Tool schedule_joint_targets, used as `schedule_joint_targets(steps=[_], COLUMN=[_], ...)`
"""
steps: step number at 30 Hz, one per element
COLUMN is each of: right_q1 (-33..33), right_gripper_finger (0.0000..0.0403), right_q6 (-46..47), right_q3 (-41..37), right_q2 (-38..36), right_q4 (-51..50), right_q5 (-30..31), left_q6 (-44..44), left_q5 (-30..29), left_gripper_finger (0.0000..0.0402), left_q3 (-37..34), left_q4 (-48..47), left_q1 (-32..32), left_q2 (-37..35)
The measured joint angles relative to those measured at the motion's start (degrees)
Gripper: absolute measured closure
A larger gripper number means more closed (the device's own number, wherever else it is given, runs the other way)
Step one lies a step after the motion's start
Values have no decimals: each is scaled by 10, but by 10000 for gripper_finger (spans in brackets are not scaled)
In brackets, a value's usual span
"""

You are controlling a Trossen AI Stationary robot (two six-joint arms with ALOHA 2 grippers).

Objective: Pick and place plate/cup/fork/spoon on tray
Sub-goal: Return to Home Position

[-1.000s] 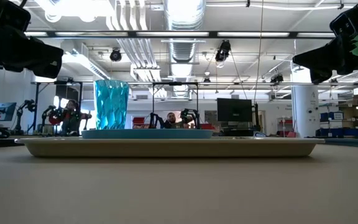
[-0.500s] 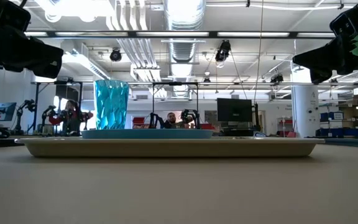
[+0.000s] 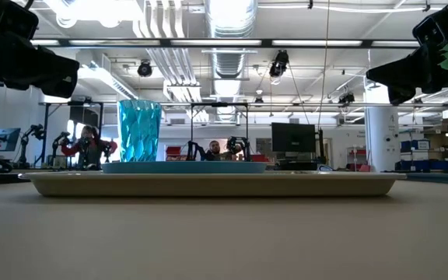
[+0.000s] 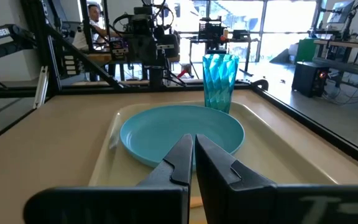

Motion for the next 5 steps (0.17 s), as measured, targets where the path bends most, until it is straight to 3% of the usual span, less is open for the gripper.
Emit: schedule_joint_targets(steps=[5], right_q1=[0], right_gripper_finger=[394], right_q6=[0], right_q3=[0], right_q2=[0], right_q4=[0], right_q5=[0], left_q6=[0], left_q5=[0], left_gripper_finger=[402], left_q3=[0], left_q4=[0], left_q1=[0], left_q2=[0])
